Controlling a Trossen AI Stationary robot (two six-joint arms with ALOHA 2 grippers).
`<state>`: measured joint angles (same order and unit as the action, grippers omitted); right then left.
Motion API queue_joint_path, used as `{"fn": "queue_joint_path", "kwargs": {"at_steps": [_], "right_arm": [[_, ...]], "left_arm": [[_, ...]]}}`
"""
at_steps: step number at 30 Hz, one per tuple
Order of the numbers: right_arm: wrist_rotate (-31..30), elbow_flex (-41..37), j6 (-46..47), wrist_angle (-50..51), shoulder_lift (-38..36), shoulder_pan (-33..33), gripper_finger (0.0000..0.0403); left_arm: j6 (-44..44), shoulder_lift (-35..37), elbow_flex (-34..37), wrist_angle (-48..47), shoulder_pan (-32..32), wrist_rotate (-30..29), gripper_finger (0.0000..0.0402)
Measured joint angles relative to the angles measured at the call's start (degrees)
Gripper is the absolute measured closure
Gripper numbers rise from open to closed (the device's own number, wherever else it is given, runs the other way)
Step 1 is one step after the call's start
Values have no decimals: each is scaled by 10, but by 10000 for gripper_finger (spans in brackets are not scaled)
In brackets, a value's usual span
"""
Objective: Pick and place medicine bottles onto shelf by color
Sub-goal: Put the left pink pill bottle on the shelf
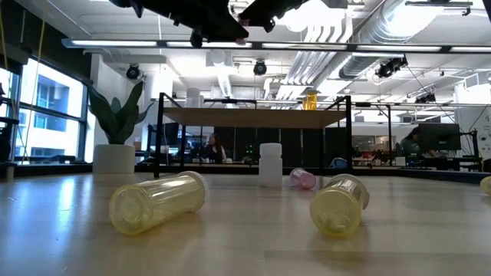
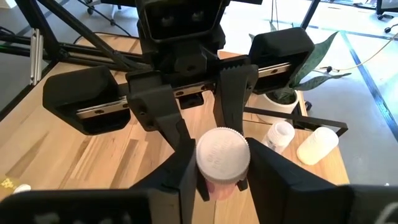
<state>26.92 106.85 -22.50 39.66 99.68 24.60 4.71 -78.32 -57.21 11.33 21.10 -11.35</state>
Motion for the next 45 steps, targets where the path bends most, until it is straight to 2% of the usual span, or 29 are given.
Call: {"fn": "queue_joint_path", "kwargs": {"at_steps": [11,19,23,27,34,39,45], "right_arm": [[0,0,2,0,0,0,301],[-7,0,2,3,0,0,301],[-45,0,2,3,0,4,301],[-59,0,1,2,0,13,301],[-78,0,39,-34,0,32,301],[-132,0,72,-67,0,38,301],[-149,0,100,-112,21,43,301]], "left_arm": [[0,0,0,0,0,0,312],[-3,0,0,-23,0,-3,230],[-25,11,0,-39,0,-35,192],[-20,31,0,-47,0,-57,170],[-15,75,0,-66,11,-97,169],[-15,110,0,-91,26,-106,169],[-15,147,0,-106,49,-129,170]]}}
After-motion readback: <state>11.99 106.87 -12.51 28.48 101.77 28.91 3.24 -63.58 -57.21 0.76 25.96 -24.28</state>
